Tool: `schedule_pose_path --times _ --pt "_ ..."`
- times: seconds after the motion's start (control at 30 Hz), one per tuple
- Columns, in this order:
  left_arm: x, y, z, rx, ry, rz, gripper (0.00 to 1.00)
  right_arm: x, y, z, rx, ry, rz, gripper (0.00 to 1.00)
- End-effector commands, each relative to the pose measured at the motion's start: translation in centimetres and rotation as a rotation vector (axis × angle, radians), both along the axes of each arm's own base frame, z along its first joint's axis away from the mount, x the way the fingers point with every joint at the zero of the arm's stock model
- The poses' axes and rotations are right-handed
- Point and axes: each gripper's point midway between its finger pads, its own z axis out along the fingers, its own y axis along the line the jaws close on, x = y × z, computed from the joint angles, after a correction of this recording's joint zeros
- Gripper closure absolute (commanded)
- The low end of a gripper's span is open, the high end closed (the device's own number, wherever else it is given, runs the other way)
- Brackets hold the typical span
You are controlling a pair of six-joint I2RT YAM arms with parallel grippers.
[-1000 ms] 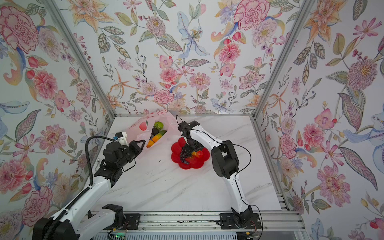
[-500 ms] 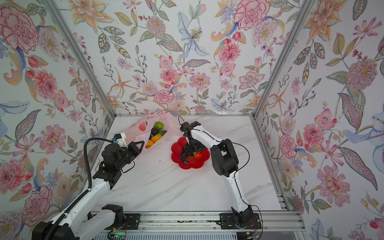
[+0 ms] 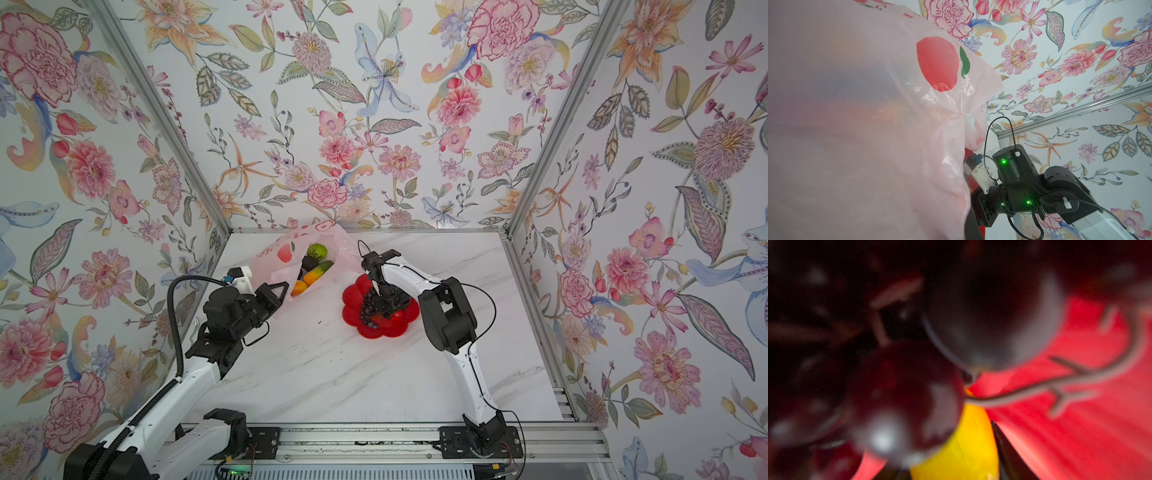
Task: Place the fruits into the plastic bag
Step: 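Lower the right gripper and grasp the yellow mango beside the grapes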
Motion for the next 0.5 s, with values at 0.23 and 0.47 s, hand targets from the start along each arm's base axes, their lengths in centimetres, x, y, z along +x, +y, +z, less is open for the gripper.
schedule_pose_path --times 0.23,0.47 --pt "0.2 0.2 0.3 0.003 -0.011 0.003 1.00 -1.8 -0.2 4.2 0.064 -0.045 -0.040 0.60" --pt "0.6 0.1 0.5 -0.002 -0.017 -0.005 1.00 -3.8 -2.7 6.3 0.121 -0.030 -0.128 0.62"
